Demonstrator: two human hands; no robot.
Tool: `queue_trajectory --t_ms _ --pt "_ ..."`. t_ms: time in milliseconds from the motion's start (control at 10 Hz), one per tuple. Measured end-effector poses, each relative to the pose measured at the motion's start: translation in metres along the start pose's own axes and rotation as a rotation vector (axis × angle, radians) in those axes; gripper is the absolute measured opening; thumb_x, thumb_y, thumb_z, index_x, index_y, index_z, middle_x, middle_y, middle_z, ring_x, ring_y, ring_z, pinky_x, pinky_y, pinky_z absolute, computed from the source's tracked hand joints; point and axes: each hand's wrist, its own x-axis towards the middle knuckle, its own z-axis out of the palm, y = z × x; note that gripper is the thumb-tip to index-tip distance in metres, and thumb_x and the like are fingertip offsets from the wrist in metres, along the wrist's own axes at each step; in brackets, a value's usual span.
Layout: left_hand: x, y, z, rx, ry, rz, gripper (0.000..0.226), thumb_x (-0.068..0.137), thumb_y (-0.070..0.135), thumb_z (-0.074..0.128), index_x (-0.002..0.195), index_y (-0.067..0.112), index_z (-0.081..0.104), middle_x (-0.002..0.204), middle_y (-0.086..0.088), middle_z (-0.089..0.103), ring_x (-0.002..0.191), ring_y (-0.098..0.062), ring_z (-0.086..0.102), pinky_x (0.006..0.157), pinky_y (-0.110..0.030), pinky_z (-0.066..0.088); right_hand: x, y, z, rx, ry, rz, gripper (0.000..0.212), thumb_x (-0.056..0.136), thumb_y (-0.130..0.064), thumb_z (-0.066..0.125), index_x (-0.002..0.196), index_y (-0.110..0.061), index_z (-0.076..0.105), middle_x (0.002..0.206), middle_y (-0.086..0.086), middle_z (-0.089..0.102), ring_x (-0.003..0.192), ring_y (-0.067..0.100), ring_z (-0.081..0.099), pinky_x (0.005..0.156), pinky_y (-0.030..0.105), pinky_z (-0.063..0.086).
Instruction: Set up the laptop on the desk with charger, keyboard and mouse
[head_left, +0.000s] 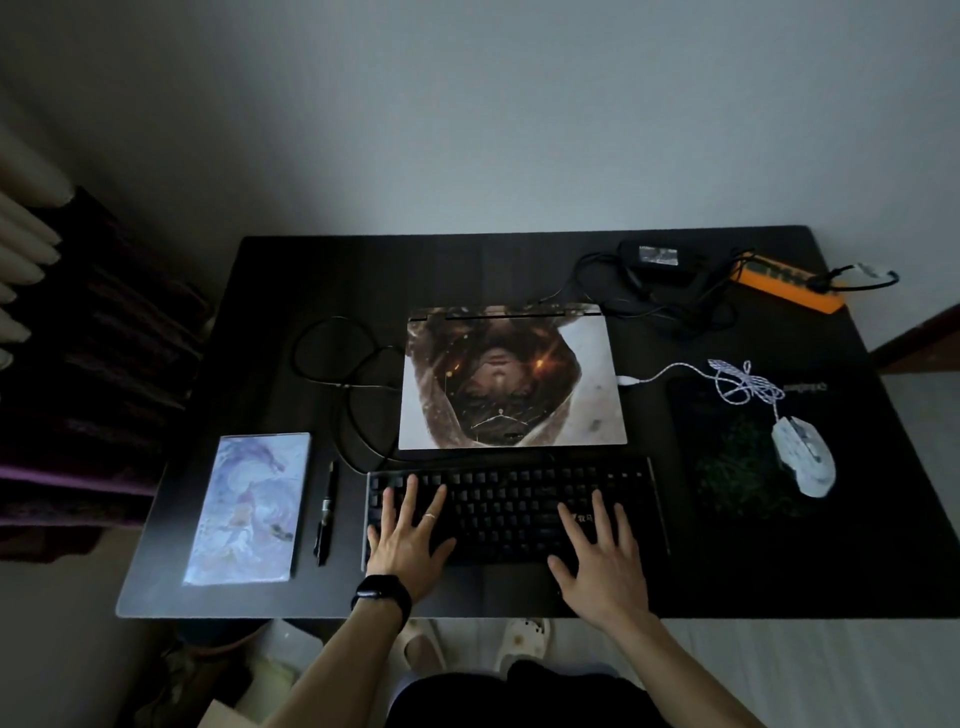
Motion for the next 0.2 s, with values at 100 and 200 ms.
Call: queue_trajectory --t_ms 100,200 --pt "0.001 -0.002 0.001 -0.017 0.014 0.004 0.073 0.095 0.056 0.046 0.151 0.051 -0.001 0.162 0.006 -0.019 0.148 -0.029 -0.02 0.117 -0.061 0.011 -0.006 0.001 0.002 -0.008 -0.013 -0.006 0.073 0.096 -0.062 0.038 0.157 -0.043 0.003 0.164 0.002 -0.023 0.151 0.033 -0.017 0.123 0.051 0.013" --pt "0.0 -0.001 0.002 -0.02 0.024 0.017 0.073 0.095 0.055 0.046 0.15 0.051 -0.001 0.162 0.006 -0.02 0.148 -0.028 -0.021 0.118 -0.061 0.01 -0.008 -0.001 -0.014 0.024 -0.048 -0.012 0.07 0.096 -0.059 0.043 0.157 -0.041 0.013 0.166 0.003 -0.016 0.152 0.033 -0.012 0.122 0.051 0.016"
